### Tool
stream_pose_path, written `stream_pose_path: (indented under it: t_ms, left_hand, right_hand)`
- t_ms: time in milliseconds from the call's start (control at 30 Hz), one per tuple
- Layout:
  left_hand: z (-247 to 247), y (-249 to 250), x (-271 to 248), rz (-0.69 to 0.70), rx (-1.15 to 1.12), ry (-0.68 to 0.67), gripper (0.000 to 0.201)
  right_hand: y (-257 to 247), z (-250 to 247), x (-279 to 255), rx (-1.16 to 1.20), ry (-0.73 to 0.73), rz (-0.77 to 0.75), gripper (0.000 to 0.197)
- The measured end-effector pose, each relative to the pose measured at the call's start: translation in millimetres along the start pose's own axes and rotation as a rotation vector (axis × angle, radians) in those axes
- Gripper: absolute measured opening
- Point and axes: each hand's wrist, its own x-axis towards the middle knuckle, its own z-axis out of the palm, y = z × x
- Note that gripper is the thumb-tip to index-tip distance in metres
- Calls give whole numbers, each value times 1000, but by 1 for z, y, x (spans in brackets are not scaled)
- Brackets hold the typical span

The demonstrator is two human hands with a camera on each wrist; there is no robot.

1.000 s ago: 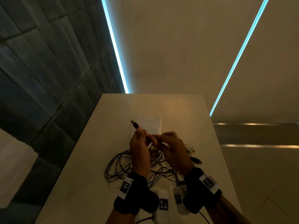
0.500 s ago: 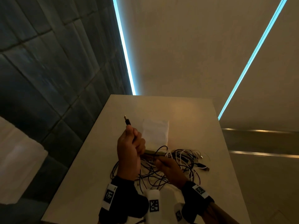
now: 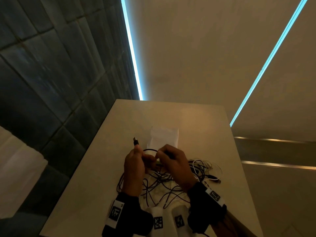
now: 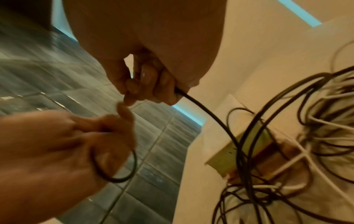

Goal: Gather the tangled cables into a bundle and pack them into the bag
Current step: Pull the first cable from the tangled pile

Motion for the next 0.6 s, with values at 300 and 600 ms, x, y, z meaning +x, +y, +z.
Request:
stream_pose_path:
  t_ms: [300,600]
  left_hand:
    - [5,18,-1,-134,-538,-371,39]
    - [-2,17,4,8,-479,-301,37]
  right_hand:
    - [26,2,-25,120,-189,64,32]
    - [94,-12,-21,-168,-159,121,35]
